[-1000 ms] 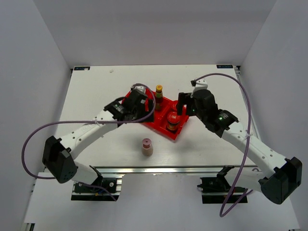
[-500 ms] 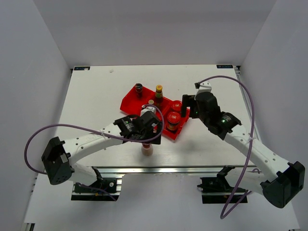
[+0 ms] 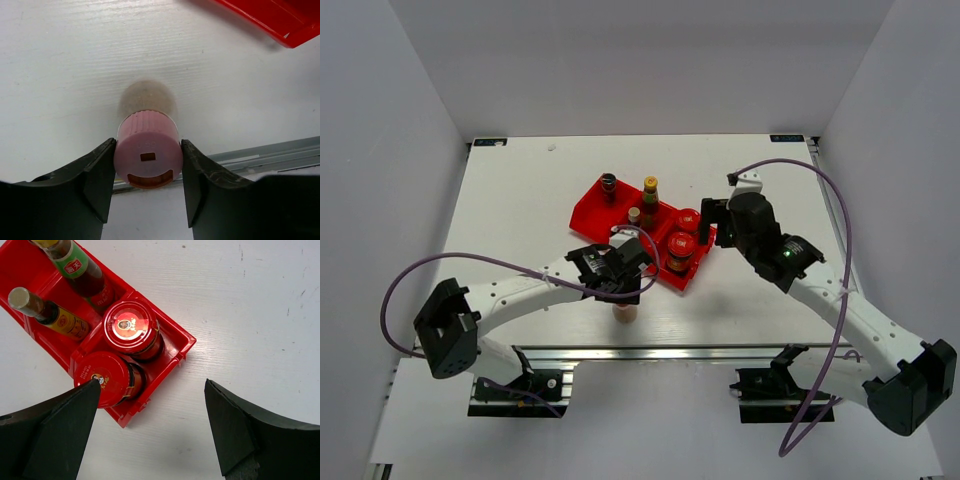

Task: Organize the condiment bottles

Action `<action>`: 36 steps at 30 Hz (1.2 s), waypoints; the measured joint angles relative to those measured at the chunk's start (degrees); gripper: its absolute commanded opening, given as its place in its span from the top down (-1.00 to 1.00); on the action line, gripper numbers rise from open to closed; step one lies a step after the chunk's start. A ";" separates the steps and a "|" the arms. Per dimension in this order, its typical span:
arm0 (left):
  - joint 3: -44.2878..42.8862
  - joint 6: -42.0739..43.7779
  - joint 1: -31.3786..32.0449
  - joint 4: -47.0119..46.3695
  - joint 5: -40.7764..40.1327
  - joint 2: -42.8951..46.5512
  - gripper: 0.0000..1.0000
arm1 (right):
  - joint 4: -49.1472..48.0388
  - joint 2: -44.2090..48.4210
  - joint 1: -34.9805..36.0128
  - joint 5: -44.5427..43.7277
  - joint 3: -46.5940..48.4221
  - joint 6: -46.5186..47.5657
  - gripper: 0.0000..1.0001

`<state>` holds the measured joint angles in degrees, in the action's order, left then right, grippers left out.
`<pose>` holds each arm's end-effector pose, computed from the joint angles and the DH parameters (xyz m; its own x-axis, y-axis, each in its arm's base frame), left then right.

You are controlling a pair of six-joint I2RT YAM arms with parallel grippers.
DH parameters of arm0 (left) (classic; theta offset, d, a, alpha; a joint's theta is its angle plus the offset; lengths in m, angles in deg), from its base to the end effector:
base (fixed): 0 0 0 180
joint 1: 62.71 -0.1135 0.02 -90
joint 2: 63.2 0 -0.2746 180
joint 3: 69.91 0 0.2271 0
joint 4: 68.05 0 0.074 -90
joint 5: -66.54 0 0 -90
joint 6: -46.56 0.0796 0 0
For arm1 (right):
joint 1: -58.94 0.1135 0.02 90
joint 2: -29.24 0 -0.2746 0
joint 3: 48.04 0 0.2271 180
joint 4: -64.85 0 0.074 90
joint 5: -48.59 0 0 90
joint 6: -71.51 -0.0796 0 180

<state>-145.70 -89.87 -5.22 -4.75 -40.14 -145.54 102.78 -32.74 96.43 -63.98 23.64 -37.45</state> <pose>0.1594 -0.2076 0.2187 -0.8945 0.1122 -0.4327 0.1546 0.9859 -0.0639 0.2128 0.1248 0.3244 -0.4504 0.0327 -0.8922 -0.1558 0.9811 0.1146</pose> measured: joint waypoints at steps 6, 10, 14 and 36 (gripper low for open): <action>0.00 0.39 0.00 -0.35 -0.42 0.17 0.16 | -0.07 1.99 0.00 -0.22 -0.70 0.00 -0.79; -1.55 1.11 0.00 2.21 -2.93 0.39 0.16 | -0.09 2.82 0.00 -0.46 -0.90 0.07 -0.79; -10.71 2.54 -0.70 7.65 -8.13 -1.31 0.24 | -0.13 2.84 0.00 -0.63 -0.96 0.09 -0.79; -52.22 21.42 -29.46 6.91 -2.45 -23.12 0.38 | -0.46 1.53 -1.16 -0.90 -0.98 1.64 -0.79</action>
<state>-197.92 -68.45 -34.68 2.16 -42.59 -168.67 102.32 -31.21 95.27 -64.88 22.65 -35.81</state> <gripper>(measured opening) 0.601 0.895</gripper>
